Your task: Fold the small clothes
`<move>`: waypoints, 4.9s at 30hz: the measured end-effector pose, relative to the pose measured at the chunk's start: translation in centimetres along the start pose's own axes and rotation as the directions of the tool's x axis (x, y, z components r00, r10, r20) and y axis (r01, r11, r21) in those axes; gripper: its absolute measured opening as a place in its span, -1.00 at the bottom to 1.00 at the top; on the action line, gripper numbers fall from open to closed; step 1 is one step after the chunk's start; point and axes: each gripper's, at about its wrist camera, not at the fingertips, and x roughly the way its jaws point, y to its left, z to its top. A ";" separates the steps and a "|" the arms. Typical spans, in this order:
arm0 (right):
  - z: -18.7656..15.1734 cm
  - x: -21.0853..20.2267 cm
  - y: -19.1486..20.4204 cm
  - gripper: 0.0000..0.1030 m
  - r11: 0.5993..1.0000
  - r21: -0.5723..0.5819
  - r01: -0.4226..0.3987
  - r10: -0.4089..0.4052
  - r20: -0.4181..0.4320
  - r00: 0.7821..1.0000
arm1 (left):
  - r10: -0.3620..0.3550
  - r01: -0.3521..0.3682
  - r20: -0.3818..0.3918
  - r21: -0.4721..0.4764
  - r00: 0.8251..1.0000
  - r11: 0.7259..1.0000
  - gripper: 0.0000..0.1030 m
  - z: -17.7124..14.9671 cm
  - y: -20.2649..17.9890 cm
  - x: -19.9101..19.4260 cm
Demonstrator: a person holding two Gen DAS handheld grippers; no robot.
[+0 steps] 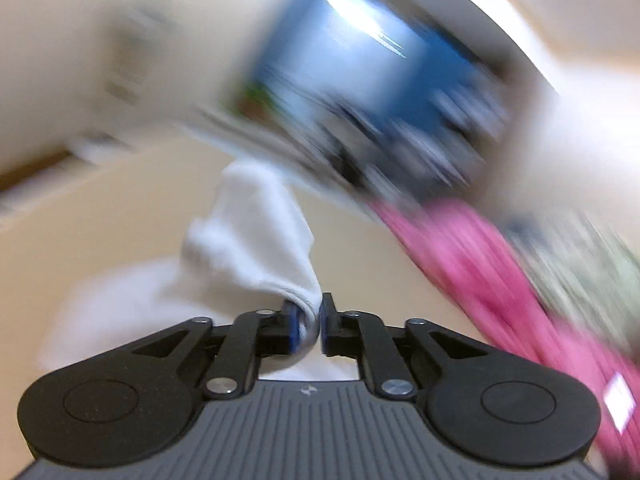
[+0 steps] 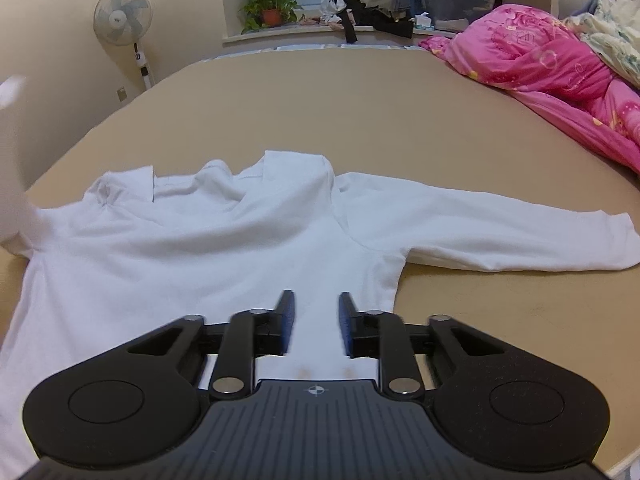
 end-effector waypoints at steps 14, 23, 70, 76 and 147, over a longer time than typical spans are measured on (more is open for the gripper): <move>1.1 4.2 -2.9 -0.65 0.947 0.303 -0.108 0.142 -0.092 0.986 | 0.380 -0.292 -0.198 0.365 0.904 0.884 -0.48 -4.4 2.4 -1.0; 0.8 9.1 -1.0 -0.84 0.971 0.238 0.010 0.032 -0.173 0.984 | 0.512 -0.492 -0.182 0.143 0.840 0.859 -0.48 -1.9 10.5 -2.2; 1.7 5.0 -21.0 -0.18 0.759 0.621 0.196 -0.255 0.006 0.967 | 0.582 -0.430 -0.380 0.414 0.719 0.802 0.35 -6.8 8.8 10.9; -1.6 4.9 -29.4 -0.20 0.626 0.758 0.181 -0.338 0.055 0.940 | 0.572 -0.421 -0.391 0.409 0.721 0.810 0.41 -6.9 9.3 10.6; 2.4 9.9 -2.8 -0.15 0.982 0.173 0.079 -0.076 -0.026 0.997 | 0.506 -0.507 -0.299 0.081 0.809 0.858 -0.92 -2.1 12.5 6.5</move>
